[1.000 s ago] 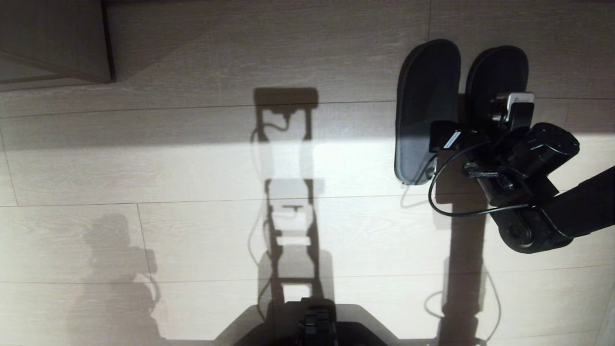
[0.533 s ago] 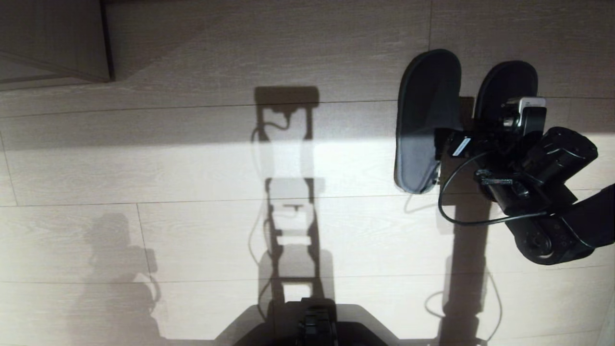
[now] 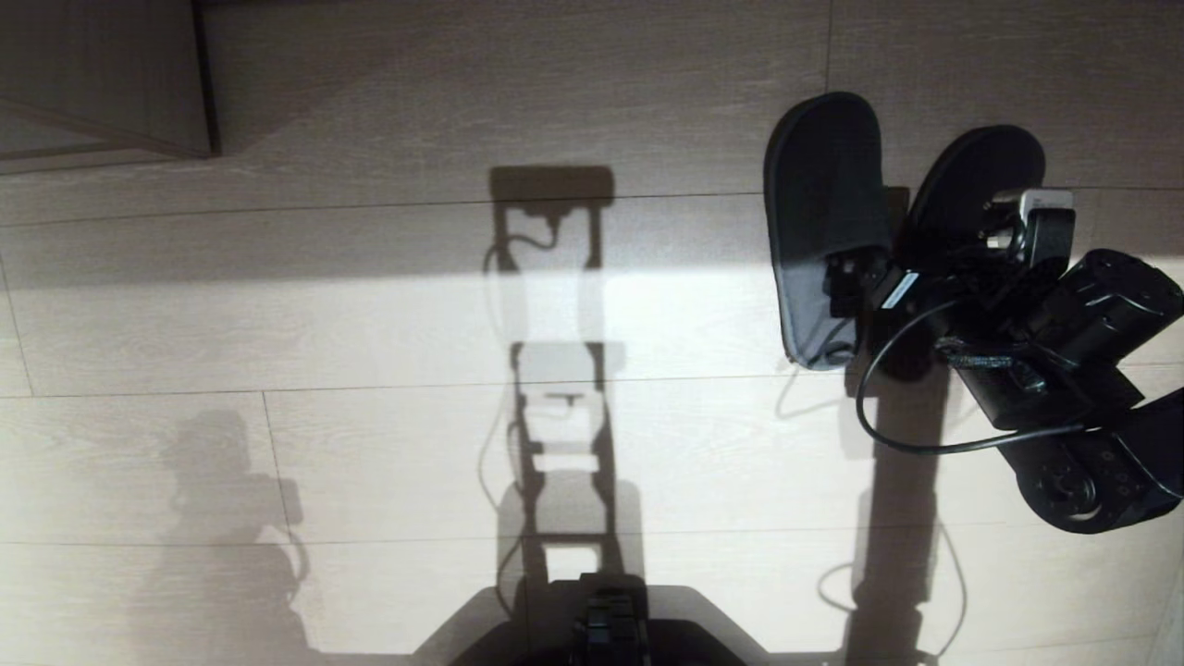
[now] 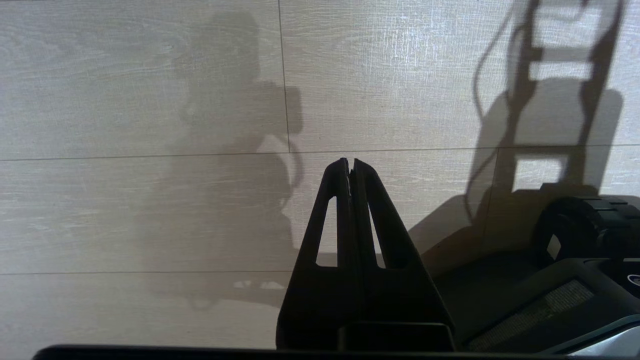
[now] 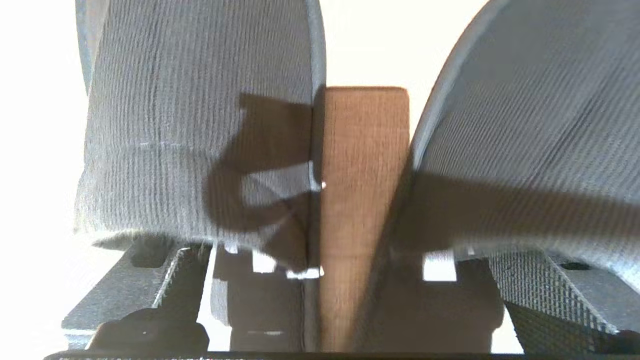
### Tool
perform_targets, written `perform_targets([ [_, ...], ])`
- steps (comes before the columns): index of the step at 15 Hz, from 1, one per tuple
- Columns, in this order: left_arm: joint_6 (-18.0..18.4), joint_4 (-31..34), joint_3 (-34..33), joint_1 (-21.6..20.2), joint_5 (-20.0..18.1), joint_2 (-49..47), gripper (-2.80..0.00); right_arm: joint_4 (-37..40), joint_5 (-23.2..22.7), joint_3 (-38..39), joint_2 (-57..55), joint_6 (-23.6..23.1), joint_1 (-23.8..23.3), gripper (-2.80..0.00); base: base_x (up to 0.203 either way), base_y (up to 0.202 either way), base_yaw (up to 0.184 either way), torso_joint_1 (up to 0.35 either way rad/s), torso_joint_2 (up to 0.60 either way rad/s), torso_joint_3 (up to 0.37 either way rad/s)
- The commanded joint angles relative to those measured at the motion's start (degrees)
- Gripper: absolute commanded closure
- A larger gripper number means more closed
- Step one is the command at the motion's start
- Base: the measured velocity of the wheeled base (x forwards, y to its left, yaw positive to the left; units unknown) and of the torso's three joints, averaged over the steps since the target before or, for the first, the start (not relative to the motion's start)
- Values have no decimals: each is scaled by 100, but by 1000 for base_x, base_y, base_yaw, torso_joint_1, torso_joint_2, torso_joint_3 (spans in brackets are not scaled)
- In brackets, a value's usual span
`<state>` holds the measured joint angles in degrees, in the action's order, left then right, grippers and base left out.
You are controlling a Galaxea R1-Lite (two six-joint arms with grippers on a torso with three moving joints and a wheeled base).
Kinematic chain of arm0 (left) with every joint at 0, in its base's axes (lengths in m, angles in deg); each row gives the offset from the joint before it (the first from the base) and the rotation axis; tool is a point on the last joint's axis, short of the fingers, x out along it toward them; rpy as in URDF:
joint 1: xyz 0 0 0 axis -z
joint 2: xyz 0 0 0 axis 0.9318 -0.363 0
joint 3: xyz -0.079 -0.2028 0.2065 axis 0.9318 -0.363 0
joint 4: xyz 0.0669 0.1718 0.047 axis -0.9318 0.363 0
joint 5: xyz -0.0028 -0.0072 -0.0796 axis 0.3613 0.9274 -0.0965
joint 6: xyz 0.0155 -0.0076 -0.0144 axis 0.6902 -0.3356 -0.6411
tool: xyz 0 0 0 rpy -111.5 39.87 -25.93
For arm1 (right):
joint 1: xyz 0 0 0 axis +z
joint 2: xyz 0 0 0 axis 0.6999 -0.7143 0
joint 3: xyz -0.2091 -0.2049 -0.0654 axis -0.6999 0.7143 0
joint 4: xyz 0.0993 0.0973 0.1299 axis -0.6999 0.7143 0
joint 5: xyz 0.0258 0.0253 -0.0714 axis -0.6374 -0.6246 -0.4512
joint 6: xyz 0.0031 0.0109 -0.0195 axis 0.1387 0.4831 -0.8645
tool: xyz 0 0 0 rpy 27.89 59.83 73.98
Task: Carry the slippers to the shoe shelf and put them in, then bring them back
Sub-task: Place the slippers on the floor
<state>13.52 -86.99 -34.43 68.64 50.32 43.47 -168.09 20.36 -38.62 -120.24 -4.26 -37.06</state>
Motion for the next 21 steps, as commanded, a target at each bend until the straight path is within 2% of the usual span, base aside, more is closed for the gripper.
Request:
perform_targets([
  [1,-4,-2,0,1,2,2,0,-61,-15,147,90,-5,10,-280,0,0,0,0,0,0],
  [8,-4,-2,0,-1,2,2,0,33,-57,462,324,-73,40,-280,0,0,0,0,0,0],
  [13,-4,-2,0,2,2,2,0,954,-299,1170,1993,-298,26,-280,0,0,0,0,0,0],
  [14,-4,-2,0,-1,2,2,0,1201,-328,1181,2340,-314,7,0,0,0,0,0,0,0],
  [17,-4,-2,0,7,2,2,0,2786,-174,601,2720,-323,-374,0,0,0,0,0,0,0],
  [19,-4,-2,0,3,2,2,0,3058,123,88,2458,-369,-966,0,0,0,0,0,0,0],
  [21,-4,-2,0,7,2,5,0,3192,296,-327,1888,-467,-1313,0,0,0,0,0,0,0],
])
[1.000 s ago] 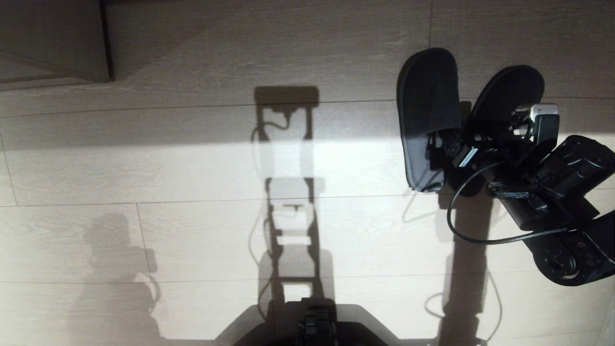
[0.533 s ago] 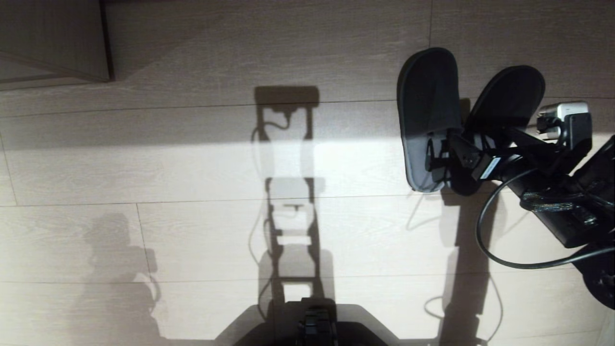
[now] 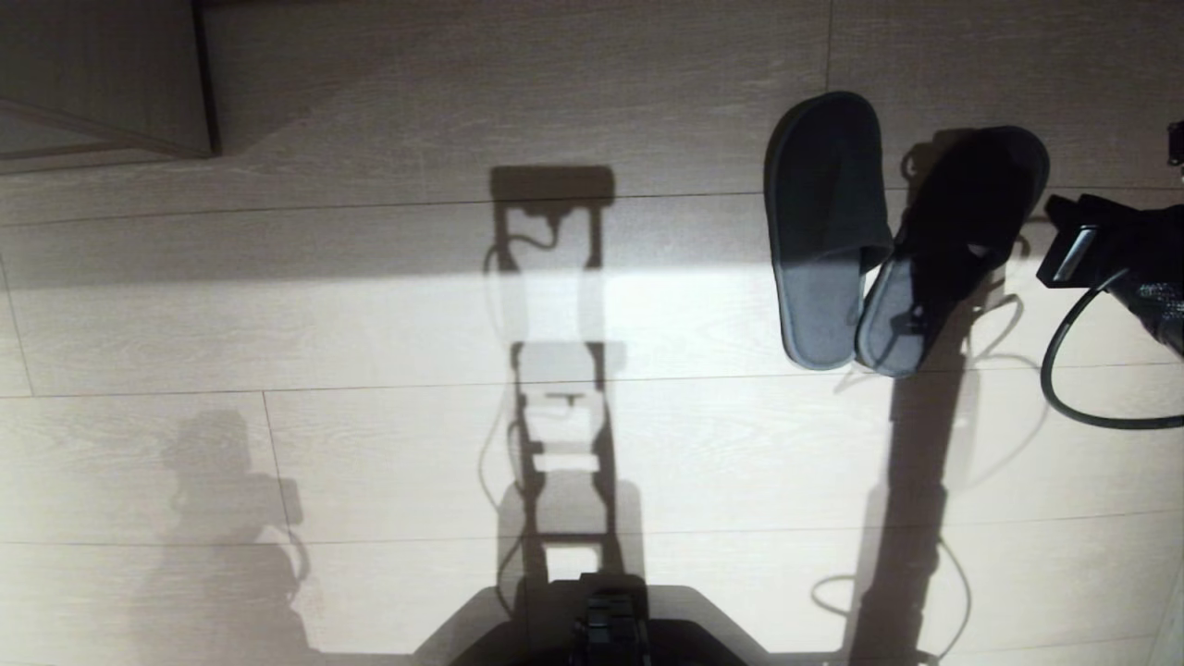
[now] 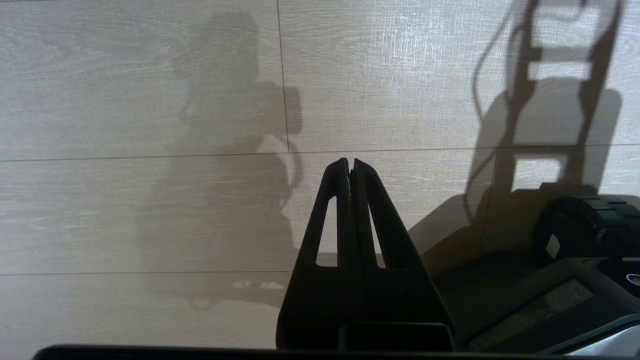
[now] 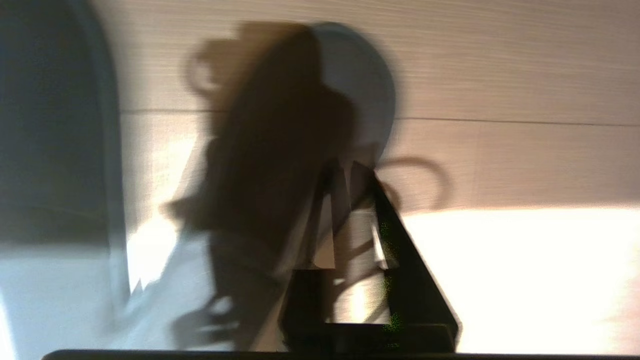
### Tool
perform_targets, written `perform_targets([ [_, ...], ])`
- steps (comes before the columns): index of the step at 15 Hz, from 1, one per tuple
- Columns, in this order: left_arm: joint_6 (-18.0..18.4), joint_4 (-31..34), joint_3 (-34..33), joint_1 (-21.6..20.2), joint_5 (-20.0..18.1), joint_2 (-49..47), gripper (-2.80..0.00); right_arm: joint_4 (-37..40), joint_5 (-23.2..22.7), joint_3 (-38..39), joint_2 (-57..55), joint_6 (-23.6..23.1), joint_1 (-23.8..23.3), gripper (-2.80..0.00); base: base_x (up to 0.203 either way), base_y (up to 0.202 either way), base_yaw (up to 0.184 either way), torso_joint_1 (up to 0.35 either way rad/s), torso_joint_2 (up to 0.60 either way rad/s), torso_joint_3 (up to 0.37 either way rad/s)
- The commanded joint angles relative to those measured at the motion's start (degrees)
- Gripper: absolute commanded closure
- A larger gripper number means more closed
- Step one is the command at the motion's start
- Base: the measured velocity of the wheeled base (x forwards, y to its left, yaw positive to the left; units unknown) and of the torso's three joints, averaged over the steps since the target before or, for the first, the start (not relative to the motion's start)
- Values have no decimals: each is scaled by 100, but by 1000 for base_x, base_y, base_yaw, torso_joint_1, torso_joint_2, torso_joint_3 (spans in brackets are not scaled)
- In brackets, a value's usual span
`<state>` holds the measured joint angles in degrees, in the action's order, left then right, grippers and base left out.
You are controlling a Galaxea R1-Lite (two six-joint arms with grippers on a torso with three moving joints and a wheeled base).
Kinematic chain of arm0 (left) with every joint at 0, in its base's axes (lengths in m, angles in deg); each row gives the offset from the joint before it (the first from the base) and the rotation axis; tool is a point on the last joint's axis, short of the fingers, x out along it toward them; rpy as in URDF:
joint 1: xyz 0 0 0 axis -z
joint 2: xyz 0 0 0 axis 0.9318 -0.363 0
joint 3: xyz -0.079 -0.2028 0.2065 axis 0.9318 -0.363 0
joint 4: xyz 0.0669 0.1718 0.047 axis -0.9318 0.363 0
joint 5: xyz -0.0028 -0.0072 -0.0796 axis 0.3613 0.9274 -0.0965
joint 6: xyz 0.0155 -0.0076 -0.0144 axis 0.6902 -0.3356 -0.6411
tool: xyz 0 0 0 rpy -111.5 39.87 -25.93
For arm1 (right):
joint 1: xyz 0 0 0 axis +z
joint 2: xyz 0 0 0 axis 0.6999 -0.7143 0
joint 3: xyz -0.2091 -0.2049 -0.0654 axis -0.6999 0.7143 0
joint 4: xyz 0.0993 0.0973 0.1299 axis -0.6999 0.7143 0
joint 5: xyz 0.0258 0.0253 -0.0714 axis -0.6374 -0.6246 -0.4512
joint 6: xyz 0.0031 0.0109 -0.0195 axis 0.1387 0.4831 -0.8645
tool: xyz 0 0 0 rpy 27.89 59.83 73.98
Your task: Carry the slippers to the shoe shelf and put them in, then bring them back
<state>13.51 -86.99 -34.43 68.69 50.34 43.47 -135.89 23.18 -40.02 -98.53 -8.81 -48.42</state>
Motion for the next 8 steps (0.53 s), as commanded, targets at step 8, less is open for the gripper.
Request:
perform_targets([
  [8,6,-2,0,0,0,2,0,-619,349,-1215,-2118,-318,-620,0,0,0,0,0,0,0],
])
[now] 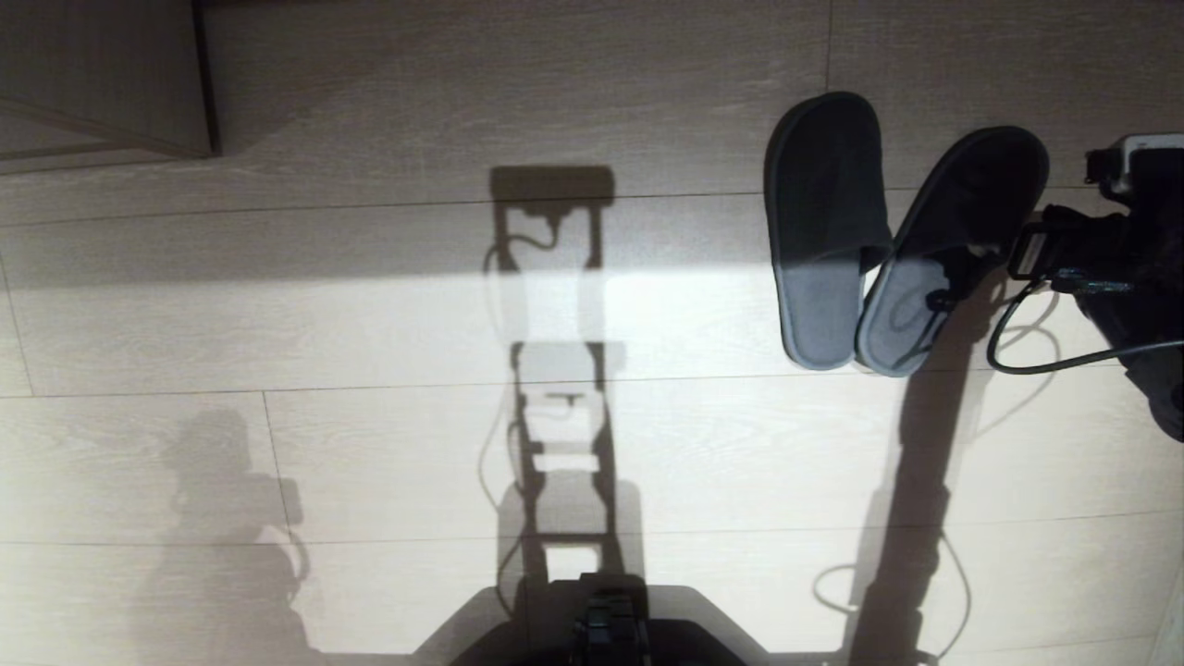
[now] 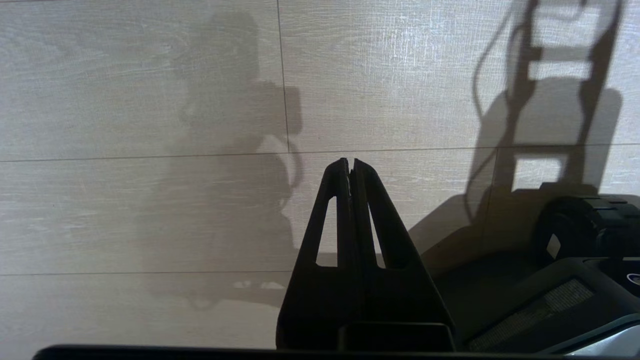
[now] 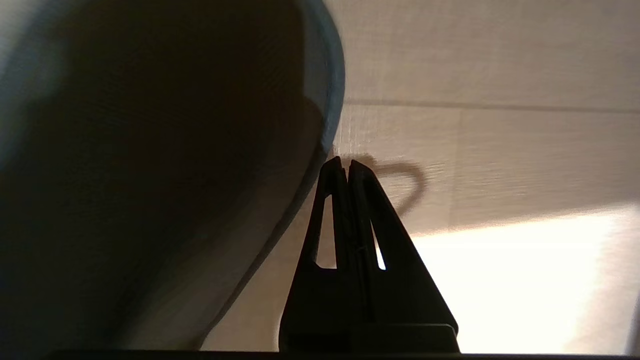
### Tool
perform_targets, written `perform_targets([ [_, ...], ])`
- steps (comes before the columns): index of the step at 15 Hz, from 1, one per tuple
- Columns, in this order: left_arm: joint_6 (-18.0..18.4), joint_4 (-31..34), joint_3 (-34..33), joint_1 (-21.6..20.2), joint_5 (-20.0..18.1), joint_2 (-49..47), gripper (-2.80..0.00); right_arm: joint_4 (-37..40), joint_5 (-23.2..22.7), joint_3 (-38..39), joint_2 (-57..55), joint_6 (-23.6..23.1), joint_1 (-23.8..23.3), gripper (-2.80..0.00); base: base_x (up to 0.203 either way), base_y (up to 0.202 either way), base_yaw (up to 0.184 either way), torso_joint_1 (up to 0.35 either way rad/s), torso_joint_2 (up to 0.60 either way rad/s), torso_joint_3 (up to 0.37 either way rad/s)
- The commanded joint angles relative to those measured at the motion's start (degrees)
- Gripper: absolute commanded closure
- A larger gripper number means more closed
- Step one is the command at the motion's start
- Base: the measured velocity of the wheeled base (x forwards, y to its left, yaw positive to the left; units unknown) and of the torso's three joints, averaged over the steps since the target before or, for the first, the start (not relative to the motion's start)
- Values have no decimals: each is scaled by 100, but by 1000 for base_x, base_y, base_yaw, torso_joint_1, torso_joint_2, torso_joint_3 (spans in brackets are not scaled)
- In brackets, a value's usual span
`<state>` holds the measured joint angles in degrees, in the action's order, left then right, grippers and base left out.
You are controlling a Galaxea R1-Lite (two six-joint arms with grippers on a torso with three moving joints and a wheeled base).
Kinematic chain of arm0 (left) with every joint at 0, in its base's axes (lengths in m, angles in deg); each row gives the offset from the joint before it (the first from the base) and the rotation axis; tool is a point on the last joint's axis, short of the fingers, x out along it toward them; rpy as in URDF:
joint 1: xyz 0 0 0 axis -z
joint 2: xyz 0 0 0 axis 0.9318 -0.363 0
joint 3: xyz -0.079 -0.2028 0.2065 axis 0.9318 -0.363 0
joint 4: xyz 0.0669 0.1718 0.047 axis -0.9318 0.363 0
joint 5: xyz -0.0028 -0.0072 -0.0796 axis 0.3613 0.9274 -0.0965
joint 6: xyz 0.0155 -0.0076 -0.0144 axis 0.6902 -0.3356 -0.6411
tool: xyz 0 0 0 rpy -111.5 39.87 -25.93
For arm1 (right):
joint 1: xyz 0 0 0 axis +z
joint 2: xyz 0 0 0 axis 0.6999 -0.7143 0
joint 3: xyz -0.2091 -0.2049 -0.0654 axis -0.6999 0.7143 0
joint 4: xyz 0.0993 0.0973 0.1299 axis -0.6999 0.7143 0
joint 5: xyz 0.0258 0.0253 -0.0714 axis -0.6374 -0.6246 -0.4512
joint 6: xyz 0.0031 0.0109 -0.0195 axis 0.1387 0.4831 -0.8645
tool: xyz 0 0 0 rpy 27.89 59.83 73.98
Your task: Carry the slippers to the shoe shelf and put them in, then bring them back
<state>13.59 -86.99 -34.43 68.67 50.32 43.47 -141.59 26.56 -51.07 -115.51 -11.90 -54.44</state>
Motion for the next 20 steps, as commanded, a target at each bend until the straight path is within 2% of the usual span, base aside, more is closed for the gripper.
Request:
perform_targets([
  [1,-2,-2,0,-4,2,2,0,-219,0,-242,-596,-11,-30,0,0,0,0,0,0,0],
  [9,-2,-2,0,-4,2,2,0,-271,-240,-697,-817,108,108,0,0,0,0,0,0,0],
  [15,-2,-2,0,-4,2,2,0,-261,-281,-754,-659,100,761,0,0,0,0,0,0,0],
  [20,-2,-2,0,-4,2,2,0,-206,-306,-730,-388,26,768,0,0,0,0,0,0,0],
])
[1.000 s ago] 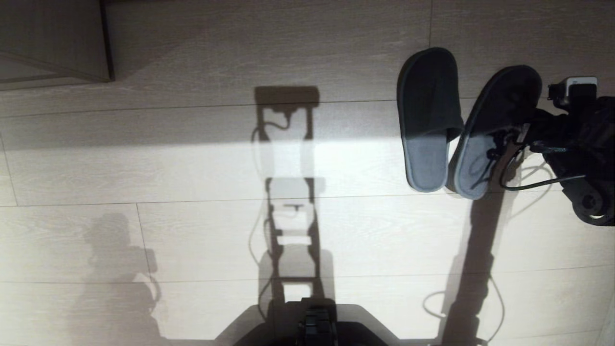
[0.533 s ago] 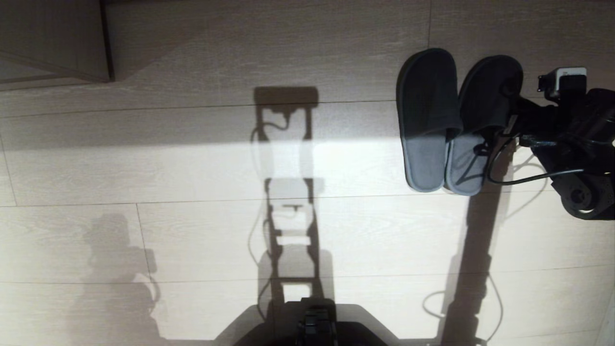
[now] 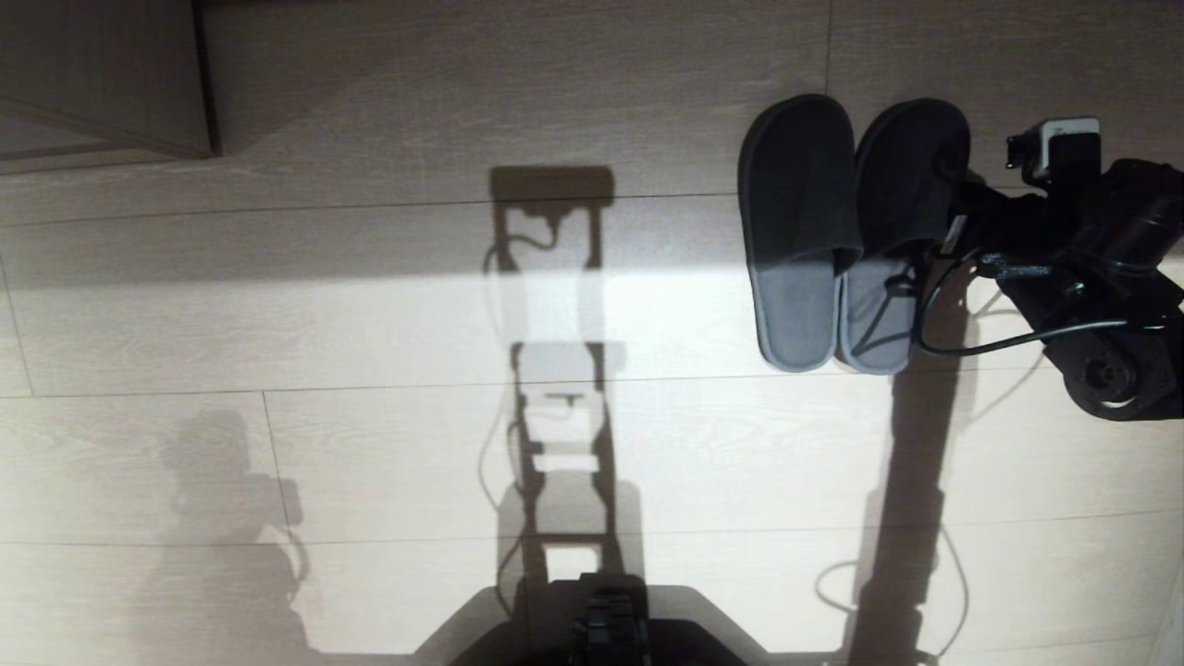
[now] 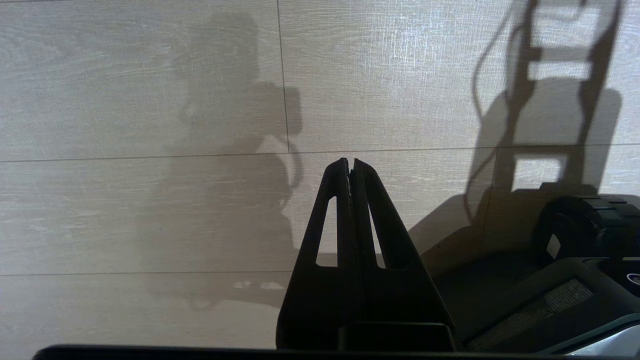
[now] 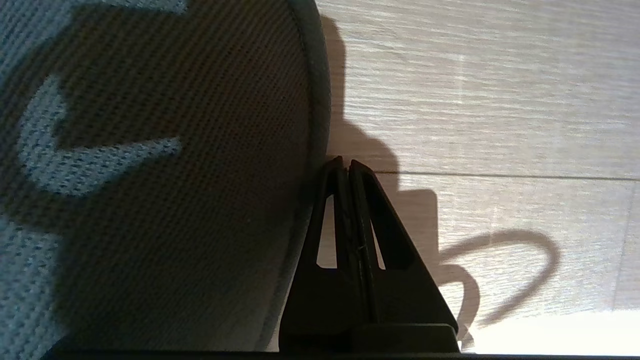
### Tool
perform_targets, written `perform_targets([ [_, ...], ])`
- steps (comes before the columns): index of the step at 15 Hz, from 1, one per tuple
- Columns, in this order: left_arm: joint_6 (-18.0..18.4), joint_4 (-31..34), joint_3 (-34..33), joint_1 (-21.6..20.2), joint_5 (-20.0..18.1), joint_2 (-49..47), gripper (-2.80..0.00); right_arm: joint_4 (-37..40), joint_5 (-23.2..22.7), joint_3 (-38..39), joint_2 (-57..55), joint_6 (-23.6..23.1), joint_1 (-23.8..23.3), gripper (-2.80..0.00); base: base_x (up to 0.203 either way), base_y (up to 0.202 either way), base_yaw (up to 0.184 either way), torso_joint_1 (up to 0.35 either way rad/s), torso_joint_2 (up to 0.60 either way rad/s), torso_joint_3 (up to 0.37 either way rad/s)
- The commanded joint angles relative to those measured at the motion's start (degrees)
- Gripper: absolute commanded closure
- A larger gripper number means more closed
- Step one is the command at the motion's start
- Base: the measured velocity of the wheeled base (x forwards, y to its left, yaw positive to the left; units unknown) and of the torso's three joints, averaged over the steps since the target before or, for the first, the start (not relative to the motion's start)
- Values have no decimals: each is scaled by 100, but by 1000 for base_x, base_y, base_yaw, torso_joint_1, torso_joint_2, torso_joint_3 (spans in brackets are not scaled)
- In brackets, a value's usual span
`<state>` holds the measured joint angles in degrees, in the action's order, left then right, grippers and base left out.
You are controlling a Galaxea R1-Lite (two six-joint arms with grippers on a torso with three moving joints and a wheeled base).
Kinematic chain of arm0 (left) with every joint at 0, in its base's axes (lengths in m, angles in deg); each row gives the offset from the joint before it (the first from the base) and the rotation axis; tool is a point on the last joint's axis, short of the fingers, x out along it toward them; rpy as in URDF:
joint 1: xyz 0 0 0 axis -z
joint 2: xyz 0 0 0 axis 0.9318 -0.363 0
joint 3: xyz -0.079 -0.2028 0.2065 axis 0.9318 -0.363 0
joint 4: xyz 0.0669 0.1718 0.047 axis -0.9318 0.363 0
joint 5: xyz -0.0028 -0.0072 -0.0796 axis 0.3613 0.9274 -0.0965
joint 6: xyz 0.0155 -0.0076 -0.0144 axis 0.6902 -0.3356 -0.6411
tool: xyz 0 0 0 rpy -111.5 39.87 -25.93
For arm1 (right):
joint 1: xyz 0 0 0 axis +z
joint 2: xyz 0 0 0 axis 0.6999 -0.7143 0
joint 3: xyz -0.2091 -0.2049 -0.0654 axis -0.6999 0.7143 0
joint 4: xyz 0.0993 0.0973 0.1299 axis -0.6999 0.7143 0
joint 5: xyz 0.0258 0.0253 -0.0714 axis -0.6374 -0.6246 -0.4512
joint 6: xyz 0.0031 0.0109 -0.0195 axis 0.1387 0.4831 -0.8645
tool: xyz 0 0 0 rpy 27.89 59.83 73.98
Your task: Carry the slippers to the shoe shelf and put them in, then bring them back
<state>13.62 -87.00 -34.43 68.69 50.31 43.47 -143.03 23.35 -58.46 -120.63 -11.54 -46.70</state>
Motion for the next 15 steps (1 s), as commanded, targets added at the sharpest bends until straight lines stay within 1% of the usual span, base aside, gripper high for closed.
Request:
perform_targets([
  [1,-4,-1,0,-6,3,2,0,-56,15,16,133,-15,-9,0,0,0,0,0,0,0],
  [4,-4,-1,0,-6,3,2,0,58,-24,269,556,-115,-132,0,0,0,0,0,0,0],
  [7,-4,-1,0,2,3,2,0,187,-286,795,1463,-128,-278,0,0,0,0,0,0,0],
  [10,-4,-1,0,2,3,2,0,393,-412,1448,2455,-117,-318,0,0,0,0,0,0,0],
  [15,-4,-1,0,-6,3,2,0,563,-1230,3629,4958,-4,-306,0,0,0,0,0,0,0],
])
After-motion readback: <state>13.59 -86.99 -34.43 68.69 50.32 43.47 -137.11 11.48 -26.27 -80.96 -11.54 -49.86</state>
